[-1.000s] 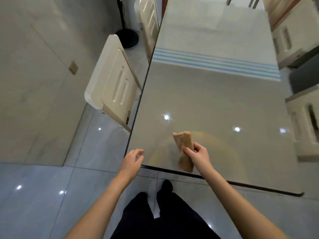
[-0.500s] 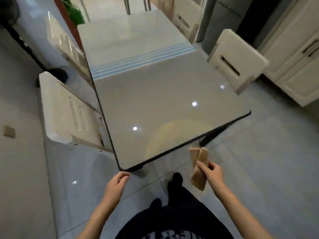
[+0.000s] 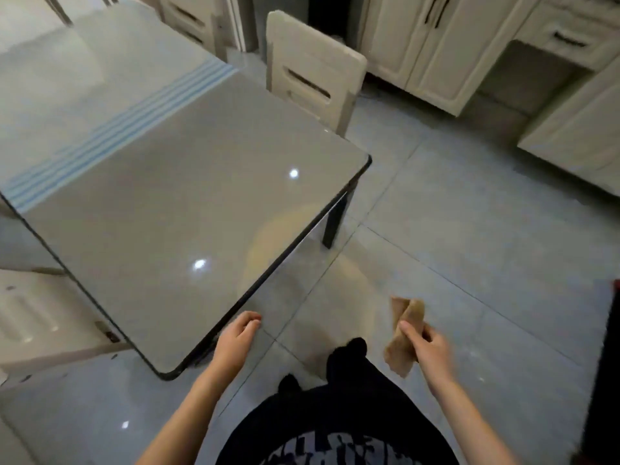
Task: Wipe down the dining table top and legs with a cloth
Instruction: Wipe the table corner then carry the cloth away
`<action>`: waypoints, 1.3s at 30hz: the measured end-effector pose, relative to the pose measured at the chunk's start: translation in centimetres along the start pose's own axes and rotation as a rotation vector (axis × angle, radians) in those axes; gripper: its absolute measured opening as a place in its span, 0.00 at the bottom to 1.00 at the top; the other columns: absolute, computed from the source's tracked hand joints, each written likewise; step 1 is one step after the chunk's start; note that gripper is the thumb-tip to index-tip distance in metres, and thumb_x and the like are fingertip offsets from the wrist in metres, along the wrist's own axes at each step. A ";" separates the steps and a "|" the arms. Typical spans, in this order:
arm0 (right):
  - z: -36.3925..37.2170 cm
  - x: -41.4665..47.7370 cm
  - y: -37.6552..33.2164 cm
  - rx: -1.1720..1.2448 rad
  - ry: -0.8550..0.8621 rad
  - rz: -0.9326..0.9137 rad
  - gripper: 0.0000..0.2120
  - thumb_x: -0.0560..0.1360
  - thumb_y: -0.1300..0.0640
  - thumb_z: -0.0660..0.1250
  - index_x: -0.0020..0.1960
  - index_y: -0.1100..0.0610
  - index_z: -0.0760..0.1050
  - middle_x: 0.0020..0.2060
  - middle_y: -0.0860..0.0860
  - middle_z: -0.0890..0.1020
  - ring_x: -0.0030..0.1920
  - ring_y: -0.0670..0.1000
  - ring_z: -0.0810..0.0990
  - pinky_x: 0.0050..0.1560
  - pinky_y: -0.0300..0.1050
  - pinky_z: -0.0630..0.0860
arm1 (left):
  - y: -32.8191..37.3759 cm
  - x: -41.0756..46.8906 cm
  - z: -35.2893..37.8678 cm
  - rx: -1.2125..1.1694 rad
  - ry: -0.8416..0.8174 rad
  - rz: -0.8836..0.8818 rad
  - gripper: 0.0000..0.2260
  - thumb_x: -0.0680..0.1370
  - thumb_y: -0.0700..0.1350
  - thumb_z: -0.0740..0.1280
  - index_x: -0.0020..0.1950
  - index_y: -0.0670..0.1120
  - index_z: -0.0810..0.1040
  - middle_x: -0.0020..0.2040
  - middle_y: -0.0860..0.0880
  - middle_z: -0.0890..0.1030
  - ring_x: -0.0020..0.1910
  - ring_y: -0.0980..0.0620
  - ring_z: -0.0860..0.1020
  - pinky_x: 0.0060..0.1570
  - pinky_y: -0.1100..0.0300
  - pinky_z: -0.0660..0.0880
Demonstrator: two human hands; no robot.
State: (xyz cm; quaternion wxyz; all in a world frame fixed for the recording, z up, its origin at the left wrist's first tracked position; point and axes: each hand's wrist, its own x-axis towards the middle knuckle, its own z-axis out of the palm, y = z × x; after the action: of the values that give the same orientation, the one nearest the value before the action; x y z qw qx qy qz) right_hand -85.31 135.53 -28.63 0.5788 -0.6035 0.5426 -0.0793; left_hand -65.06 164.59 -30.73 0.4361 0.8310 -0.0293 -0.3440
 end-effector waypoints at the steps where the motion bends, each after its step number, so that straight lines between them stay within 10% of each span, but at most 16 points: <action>1: -1.1 0.7 0.2 0.008 0.025 0.009 0.03 0.75 0.57 0.71 0.46 0.56 0.80 0.39 0.51 0.83 0.40 0.47 0.79 0.36 0.35 0.75 | 1.1 1.0 1.0 0.034 -0.027 0.013 0.08 0.80 0.43 0.61 0.49 0.52 0.79 0.48 0.52 0.81 0.50 0.53 0.79 0.52 0.54 0.74; 11: -8.3 11.8 -1.8 0.091 0.114 0.113 0.06 0.73 0.55 0.73 0.42 0.58 0.81 0.37 0.54 0.84 0.38 0.52 0.81 0.42 0.49 0.77 | 11.5 7.2 11.4 0.268 -0.182 0.089 0.05 0.79 0.44 0.63 0.52 0.50 0.78 0.50 0.53 0.81 0.51 0.55 0.78 0.49 0.61 0.70; 17: -9.2 19.7 -6.9 0.160 0.104 0.093 0.05 0.74 0.59 0.72 0.40 0.56 0.79 0.35 0.51 0.82 0.36 0.48 0.78 0.32 0.32 0.73 | 16.0 12.4 13.5 0.352 -0.184 0.096 0.06 0.79 0.43 0.63 0.51 0.54 0.77 0.47 0.57 0.81 0.48 0.58 0.78 0.45 0.67 0.71; 29: -11.7 39.1 -17.9 0.257 0.221 0.162 0.08 0.72 0.53 0.74 0.42 0.59 0.81 0.41 0.56 0.85 0.48 0.61 0.83 0.54 0.65 0.79 | 32.6 34.0 18.2 0.322 -0.238 0.106 0.07 0.80 0.44 0.61 0.51 0.54 0.77 0.49 0.53 0.81 0.52 0.52 0.78 0.51 0.57 0.71; 36: -16.2 46.4 -22.8 0.248 0.364 0.191 0.07 0.73 0.55 0.73 0.41 0.58 0.81 0.42 0.59 0.85 0.48 0.60 0.83 0.54 0.62 0.79 | 45.9 44.9 23.6 0.339 -0.359 0.181 0.07 0.79 0.43 0.63 0.54 0.49 0.79 0.51 0.48 0.82 0.52 0.50 0.78 0.53 0.57 0.72; 39: -17.9 50.7 -24.9 0.261 0.409 0.206 0.08 0.75 0.58 0.71 0.40 0.61 0.79 0.38 0.59 0.82 0.40 0.55 0.79 0.40 0.45 0.77 | 50.5 49.2 26.3 0.339 -0.390 0.198 0.05 0.76 0.51 0.63 0.48 0.57 0.78 0.49 0.50 0.83 0.51 0.49 0.79 0.54 0.54 0.74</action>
State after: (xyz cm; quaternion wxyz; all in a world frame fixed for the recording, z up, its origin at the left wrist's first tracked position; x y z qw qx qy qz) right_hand -64.05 80.26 -30.43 0.5351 -0.4368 0.6920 -0.2098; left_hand -30.60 97.73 -30.06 0.3085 0.8034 -0.2510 -0.4432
